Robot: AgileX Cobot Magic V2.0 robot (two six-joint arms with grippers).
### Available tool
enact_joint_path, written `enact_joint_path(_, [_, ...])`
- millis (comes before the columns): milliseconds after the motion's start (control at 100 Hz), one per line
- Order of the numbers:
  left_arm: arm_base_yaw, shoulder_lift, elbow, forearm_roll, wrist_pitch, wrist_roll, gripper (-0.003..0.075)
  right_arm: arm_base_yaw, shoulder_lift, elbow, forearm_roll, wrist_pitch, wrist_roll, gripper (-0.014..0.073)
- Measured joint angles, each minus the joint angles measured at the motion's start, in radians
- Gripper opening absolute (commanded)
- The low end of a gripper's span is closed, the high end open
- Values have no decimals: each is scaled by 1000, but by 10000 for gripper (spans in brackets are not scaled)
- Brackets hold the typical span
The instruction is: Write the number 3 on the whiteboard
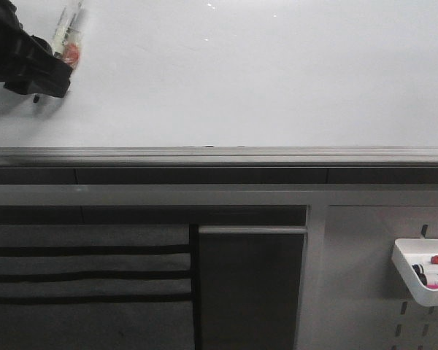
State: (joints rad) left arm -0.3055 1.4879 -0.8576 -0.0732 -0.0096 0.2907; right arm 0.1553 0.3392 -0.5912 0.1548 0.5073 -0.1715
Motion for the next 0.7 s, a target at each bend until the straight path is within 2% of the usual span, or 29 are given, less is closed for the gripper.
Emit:
enact_joint_path(170, [0,2,0,0,-6,0,81,0,0,0,0,0,0,477])
enact_joint_path(450, [0,-1,0,0,-2,0,-19,0,0,0,18,0,0,477])
enact_joint_path(700, [0,-130,0,0,121,0,-18,0,0,0,125,17,0,477])
